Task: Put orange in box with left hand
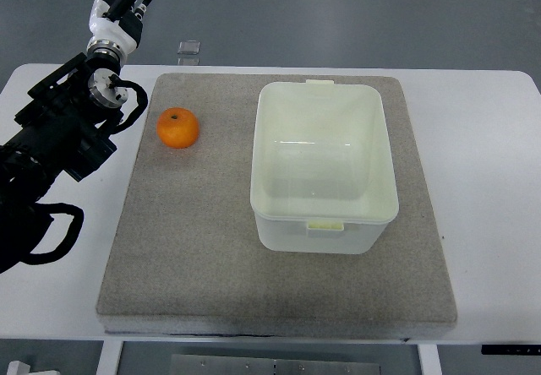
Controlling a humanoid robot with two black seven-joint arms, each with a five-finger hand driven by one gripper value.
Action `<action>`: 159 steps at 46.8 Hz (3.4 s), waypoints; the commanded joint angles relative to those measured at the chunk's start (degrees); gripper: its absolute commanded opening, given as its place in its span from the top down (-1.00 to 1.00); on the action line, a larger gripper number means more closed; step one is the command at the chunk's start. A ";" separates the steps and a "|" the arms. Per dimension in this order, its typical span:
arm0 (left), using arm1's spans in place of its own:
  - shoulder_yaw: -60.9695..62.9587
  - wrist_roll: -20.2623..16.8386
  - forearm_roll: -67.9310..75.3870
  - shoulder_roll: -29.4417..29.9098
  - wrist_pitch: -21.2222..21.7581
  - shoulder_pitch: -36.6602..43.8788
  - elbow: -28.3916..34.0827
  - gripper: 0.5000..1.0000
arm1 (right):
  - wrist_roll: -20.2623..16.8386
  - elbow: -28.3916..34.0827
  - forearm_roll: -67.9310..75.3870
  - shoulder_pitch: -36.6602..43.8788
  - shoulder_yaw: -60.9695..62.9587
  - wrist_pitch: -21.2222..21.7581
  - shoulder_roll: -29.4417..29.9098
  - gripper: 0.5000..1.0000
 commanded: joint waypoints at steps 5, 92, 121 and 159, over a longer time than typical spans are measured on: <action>-0.18 0.01 -0.08 0.00 0.00 0.00 -0.29 -0.96 | 0.00 0.00 0.01 0.00 0.00 0.01 0.00 -0.78; 38.22 -4.03 49.12 15.99 -26.01 -13.19 -5.03 -0.95 | 0.00 0.00 0.01 0.09 0.00 0.01 0.00 -0.78; 43.50 -15.04 95.97 31.46 -25.57 -21.01 -37.01 -0.95 | 0.00 0.00 0.01 0.00 0.00 0.01 0.00 -0.78; 43.06 -15.04 102.58 24.97 -9.23 -9.23 -28.95 -0.95 | 0.00 0.09 0.01 0.00 0.00 0.01 0.00 -0.78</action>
